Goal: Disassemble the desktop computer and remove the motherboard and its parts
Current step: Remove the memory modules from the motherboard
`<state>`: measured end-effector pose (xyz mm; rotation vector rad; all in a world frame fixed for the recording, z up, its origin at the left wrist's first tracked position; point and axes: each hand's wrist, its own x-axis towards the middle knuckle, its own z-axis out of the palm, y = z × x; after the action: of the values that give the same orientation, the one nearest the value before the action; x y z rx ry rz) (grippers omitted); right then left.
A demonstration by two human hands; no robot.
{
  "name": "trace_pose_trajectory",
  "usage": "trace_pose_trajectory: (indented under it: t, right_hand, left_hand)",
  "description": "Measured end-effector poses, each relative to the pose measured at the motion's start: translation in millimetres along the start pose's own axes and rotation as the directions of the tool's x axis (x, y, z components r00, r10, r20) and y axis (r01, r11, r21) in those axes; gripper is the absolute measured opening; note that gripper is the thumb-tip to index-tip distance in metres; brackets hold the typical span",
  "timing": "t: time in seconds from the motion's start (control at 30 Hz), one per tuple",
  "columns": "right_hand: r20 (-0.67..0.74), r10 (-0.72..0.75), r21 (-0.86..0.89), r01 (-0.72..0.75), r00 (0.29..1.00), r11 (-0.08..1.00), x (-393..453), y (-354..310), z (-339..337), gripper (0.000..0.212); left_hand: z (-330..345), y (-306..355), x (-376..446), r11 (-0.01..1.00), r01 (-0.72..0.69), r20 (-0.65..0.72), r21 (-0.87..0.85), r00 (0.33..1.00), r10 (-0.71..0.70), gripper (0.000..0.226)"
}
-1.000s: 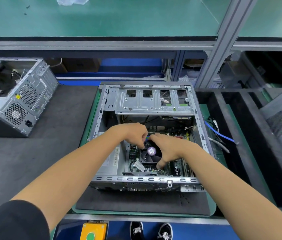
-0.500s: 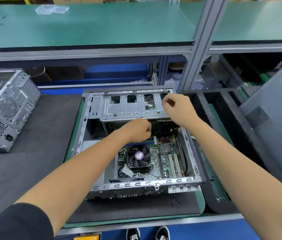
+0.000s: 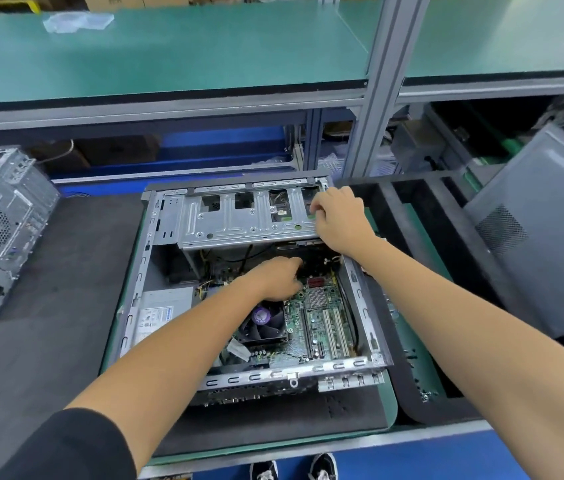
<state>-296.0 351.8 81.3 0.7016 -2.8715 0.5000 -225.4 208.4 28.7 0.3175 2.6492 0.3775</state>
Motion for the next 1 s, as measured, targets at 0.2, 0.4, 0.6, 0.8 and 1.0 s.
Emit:
trace_pose_trajectory:
  t: [0.2,0.4,0.6,0.8,1.0]
  right_hand:
    - [0.035,-0.084,-0.109,0.088,0.996,0.990,15,-2,2,0.021]
    - [0.069,-0.208,-0.163,0.217,0.976,0.963,30,1,3,0.015]
    - [0.038,-0.208,-0.148,0.212,0.977,0.966,32,6,12,0.016]
    - [0.034,-0.208,-0.136,0.211,0.977,0.968,33,8,13,0.016]
    - [0.033,-0.202,-0.127,0.204,0.979,0.971,34,9,14,0.011]
  left_hand:
    - [8,9,21,0.999,0.022,0.039,-0.026,0.999,-0.021,0.054]
    - [17,8,38,0.991,0.045,0.039,-0.122,0.998,-0.041,0.042]
    - [19,9,55,0.970,0.155,0.060,-0.186,0.987,-0.147,0.032]
    - [18,18,70,0.914,0.252,0.083,-0.319,0.968,-0.238,0.050]
    - [17,25,76,0.885,0.255,0.102,-0.388,0.967,-0.234,0.048]
